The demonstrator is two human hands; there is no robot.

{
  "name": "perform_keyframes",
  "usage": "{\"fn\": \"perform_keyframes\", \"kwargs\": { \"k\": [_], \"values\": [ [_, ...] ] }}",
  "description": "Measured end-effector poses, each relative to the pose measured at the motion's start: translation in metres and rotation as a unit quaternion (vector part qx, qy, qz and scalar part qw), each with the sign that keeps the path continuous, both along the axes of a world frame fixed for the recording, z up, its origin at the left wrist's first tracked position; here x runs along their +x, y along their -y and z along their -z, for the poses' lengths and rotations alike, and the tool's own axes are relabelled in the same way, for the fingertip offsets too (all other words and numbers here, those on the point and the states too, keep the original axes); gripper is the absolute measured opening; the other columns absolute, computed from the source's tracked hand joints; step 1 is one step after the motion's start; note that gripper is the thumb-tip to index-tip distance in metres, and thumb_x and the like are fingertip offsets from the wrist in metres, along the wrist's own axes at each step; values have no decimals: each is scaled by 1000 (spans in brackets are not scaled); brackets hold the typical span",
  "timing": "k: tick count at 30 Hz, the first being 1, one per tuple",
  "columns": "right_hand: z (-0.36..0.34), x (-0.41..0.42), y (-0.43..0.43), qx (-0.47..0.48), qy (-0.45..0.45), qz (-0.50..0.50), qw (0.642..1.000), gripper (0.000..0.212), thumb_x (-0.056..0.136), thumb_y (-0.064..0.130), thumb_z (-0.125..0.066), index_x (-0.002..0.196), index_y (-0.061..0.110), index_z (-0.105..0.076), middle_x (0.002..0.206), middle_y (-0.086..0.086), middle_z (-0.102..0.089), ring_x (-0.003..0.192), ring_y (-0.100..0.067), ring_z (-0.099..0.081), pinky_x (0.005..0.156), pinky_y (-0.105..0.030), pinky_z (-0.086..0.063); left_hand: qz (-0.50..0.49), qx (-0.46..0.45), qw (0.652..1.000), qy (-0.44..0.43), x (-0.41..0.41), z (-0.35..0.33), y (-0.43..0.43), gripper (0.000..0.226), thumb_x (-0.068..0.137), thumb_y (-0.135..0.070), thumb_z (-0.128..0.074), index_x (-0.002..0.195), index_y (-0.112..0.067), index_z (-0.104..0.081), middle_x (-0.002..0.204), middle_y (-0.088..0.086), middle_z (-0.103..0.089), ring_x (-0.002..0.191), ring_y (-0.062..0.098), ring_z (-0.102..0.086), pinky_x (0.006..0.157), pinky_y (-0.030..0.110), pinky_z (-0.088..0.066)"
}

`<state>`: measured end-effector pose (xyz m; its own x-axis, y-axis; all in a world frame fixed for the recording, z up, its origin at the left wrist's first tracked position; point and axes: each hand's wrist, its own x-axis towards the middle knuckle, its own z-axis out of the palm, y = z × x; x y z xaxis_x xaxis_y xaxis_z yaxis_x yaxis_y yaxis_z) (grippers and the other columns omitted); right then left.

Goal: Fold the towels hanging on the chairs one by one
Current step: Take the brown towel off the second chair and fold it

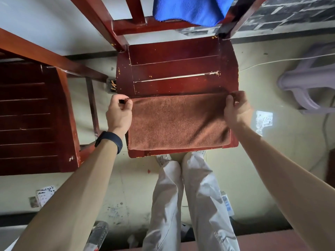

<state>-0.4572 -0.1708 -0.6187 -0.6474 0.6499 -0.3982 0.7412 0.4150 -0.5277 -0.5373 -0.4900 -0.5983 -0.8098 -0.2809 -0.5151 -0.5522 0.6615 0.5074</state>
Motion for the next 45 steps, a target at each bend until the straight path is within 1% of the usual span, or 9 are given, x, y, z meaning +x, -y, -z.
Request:
{"fn": "perform_keyframes", "kwargs": {
  "k": [2,8,13,17,22,30,35,40,45],
  "values": [
    [1,0,0,7,-1,-1,1000,20,97,23,-50,111,13,-62,97,-8,-69,95,-31,-64,79,-26,-40,3,8,1000,-13,0,0,2,15,97,-30,-60,110,-24,-63,86,-8,-61,71,4,-54,65,15,-43],
    [4,-2,-2,19,12,4,1000,21,96,29,-51,109,17,-60,104,-7,-69,101,-30,-63,84,-30,-43,58,-86,994,-31,2,3,1,13,97,-39,-54,108,-34,-60,93,-5,-66,88,25,-64,71,36,-53],
    [-17,2,20,103,-6,13,995,41,88,30,-51,126,14,-56,130,-10,-56,116,-33,-47,100,-39,-33,231,-235,935,-131,29,4,-6,45,92,-43,-51,132,-23,-53,141,11,-47,125,34,-46,101,46,-39],
    [-25,31,76,159,-39,-182,970,53,95,33,-51,145,17,-45,158,-7,-35,144,-29,-33,114,-46,-26,405,-187,882,-152,73,16,-36,65,92,-47,-49,151,-22,-38,163,6,-23,150,32,-19,120,54,-14],
    [22,49,70,200,50,-340,918,64,102,54,-37,159,30,-21,168,-2,-13,155,-22,-9,121,-60,-12,365,-232,894,-115,83,51,-22,65,96,-54,-42,155,-35,-24,166,4,-13,152,31,-10,121,56,-6],
    [28,55,50,215,63,-241,944,65,102,57,-29,160,32,-14,169,-1,-8,156,-19,-4,120,-64,-8,393,-238,882,-106,67,48,-19,67,99,-55,-30,158,-31,-13,167,4,-3,153,30,1,121,56,-2],
    [3,95,59,198,131,-199,951,74,98,64,-36,159,24,-25,168,-4,-14,155,-25,-9,121,-63,-8,529,-225,807,-138,-37,31,-58,59,100,-49,-35,155,-42,-15,167,-1,-1,153,27,4,120,62,-3],
    [-29,121,98,139,180,-202,953,73,93,71,-36,149,25,-47,166,-2,-18,155,-23,-5,122,-58,-6,636,-221,720,-169,-81,1,-154,73,94,-8,-47,151,-47,-26,167,1,8,153,26,6,119,61,2],
    [-39,124,110,82,184,-174,964,65,91,68,-36,141,32,-55,164,-2,-25,153,-22,-14,121,-53,-17,588,-167,781,-125,-36,4,-174,87,86,6,-45,154,-43,-22,167,1,6,153,28,0,121,58,-4]
  ]
}}
